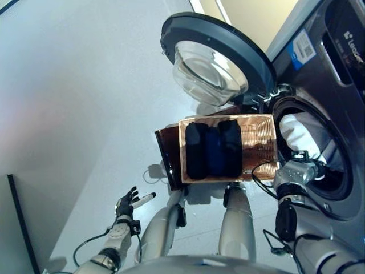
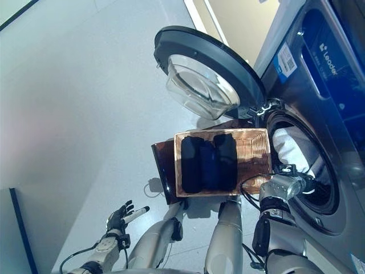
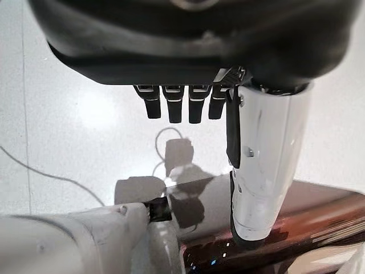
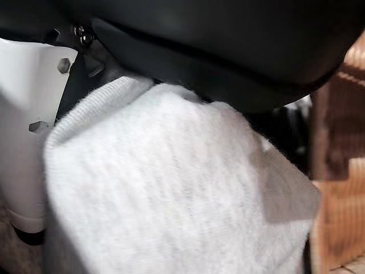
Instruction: Pick up the clothes and place them into the washing machine
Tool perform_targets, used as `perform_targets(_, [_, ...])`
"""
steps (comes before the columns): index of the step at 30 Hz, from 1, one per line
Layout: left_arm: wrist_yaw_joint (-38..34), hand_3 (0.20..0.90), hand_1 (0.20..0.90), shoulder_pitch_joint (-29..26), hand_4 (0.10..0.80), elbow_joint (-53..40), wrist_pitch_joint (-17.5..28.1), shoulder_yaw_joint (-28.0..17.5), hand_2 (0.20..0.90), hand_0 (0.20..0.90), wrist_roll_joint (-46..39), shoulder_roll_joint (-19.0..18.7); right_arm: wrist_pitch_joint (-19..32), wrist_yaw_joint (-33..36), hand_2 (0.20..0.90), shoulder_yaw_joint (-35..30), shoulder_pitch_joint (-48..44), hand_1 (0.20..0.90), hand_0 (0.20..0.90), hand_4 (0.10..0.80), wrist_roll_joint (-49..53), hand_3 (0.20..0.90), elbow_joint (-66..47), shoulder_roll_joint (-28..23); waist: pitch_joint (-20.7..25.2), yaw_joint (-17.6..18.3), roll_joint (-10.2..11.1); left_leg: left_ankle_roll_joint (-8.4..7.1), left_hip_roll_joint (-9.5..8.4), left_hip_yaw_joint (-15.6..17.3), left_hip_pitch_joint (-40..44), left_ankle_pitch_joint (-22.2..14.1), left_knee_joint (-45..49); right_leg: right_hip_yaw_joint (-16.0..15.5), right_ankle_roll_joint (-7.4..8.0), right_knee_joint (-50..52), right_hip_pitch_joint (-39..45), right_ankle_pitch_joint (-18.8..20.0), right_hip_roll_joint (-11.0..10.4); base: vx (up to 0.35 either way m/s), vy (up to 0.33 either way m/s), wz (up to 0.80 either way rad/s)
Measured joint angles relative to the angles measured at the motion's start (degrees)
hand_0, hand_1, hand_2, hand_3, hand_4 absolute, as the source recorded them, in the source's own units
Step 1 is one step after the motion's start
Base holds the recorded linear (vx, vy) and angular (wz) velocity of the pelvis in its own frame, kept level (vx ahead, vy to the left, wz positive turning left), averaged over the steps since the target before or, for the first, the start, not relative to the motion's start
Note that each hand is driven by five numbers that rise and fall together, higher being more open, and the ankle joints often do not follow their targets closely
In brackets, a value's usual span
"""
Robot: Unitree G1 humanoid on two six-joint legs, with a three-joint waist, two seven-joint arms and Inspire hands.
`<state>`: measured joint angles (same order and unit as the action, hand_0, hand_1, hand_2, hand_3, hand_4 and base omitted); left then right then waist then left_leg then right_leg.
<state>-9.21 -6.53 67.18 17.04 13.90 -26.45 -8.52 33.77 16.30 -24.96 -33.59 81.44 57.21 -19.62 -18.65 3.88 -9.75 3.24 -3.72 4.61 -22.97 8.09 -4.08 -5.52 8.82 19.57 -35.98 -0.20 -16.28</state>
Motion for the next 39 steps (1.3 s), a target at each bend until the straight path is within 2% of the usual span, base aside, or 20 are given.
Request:
perform_targets(5, [0.0, 0.900, 0.900, 1.1, 0.800, 0.6, 0.2, -0.5, 0.900, 0.900, 0.0, -0.5, 0.2, 0.5, 0.200, -2.1, 0.5, 0.200, 0.200, 0.300, 0.0, 0.200, 0.0, -0.6, 1.1, 0.0, -0.1, -0.07, 0.30, 0.0, 1.9, -0.4, -0.1, -0.1, 0.01, -1.2, 2.4, 0.2, 0.3, 0.003, -0.026, -0.05])
perform_targets(10, [0.1, 0.900, 0.900, 1.6, 0.800, 0.6, 0.7, 0.5, 0.900, 0.900, 0.1, -1.0, 0.1, 2.0, 0.200, -1.9, -0.7, 0.200, 0.200, 0.300, -0.9, 0.200, 1.9, -4.2, 1.8, -0.4, -0.5, -0.06, 0.15, 0.2, 1.2, -0.5, -0.2, 0.3, -0.10, -1.0, 1.4, 0.1, 0.0, -0.001, 0.002, -0.01])
perform_targets(16, [0.6, 0.900, 0.900, 2.4, 0.800, 0.5, 0.9, 1.8, 0.900, 0.900, 0.6, -0.9, -0.2, 3.9, 0.200, -1.4, -3.8, 0.200, 0.200, 0.300, -2.7, 0.200, 7.1, -11.4, 3.2, -1.9, -4.3, -0.03, -0.07, 0.4, -0.7, -0.3, -0.2, 0.7, 0.14, -0.5, -1.0, 0.2, -0.1, -0.001, -0.002, 0.01])
perform_targets(22, [0.8, 0.900, 0.900, 2.5, 0.800, -0.3, 1.1, 4.5, 0.900, 0.900, 0.7, -0.7, -1.5, 5.3, 0.200, -0.4, -7.0, 0.200, 0.200, 0.300, -2.7, 0.200, 10.1, -14.2, 3.0, -3.2, -8.0, -0.58, -0.23, 0.0, -2.1, 0.0, -0.4, 0.9, -0.23, 3.1, -4.0, -1.8, -0.3, 0.012, -0.003, 0.05])
perform_targets(26, [1.3, 0.900, 0.900, 2.9, 0.800, -0.3, 1.0, 4.8, 0.900, 0.900, 0.7, -0.2, -1.8, 6.3, 0.200, -0.4, -7.7, 0.200, 0.200, 0.300, -2.7, 0.200, 10.1, -14.5, 2.5, -3.4, -9.3, -0.78, -0.23, -0.1, -2.6, 0.2, -0.4, 1.1, -0.71, 5.3, -5.6, -2.9, -0.5, 0.027, -0.006, 0.06])
perform_targets(29, [1.4, 0.900, 0.900, 2.9, 0.800, -0.3, 1.3, 4.9, 0.900, 0.900, 0.7, -0.1, -1.8, 6.4, 0.200, -0.4, -7.8, 0.200, 0.200, 0.300, -2.7, 0.200, 11.0, -15.5, 2.4, -3.4, -9.5, -0.97, -0.29, -0.2, -2.6, 0.2, -0.4, 1.1, -0.92, 6.6, -6.3, -3.9, -0.6, -0.001, -0.002, 0.04])
perform_targets(30, [1.4, 0.900, 0.900, 2.8, 0.800, -0.3, 1.3, 4.9, 0.900, 0.900, 0.7, -0.1, -1.8, 6.4, 0.524, -0.4, -7.9, 0.524, 0.524, 0.531, -2.7, 0.524, 11.2, -16.0, 2.2, -3.4, -9.5, -1.05, -0.27, -0.2, -2.6, 0.3, -0.4, 1.1, -0.95, 6.7, -6.4, -4.1, -0.6, 0.000, 0.000, 0.00])
perform_targets(31, [1.3, 0.900, 0.900, 2.8, 0.800, -0.3, 1.4, 4.9, 0.900, 0.900, 0.7, -0.1, -1.8, 6.4, 0.900, -0.4, -7.9, 0.900, 0.900, 0.800, -2.7, 0.900, 11.2, -16.5, 2.0, -3.3, -9.5, -1.08, -0.25, -0.2, -2.6, 0.3, -0.4, 1.2, -0.97, 6.9, -6.5, -4.2, -0.6, 0.000, 0.000, 0.00])
perform_targets(39, [1.3, 0.900, 0.900, 2.7, 0.800, -0.4, 1.8, 4.9, 0.900, 0.900, 0.7, 0.0, -1.8, 5.9, 0.900, -0.4, -7.8, 0.900, 0.900, 0.800, -2.1, 0.900, 12.2, -18.0, 1.4, -2.9, -8.7, -1.21, -0.21, -0.2, -2.4, 0.4, -0.4, 1.3, -0.92, 7.2, -6.4, -4.3, -0.5, 0.000, 0.000, 0.00])
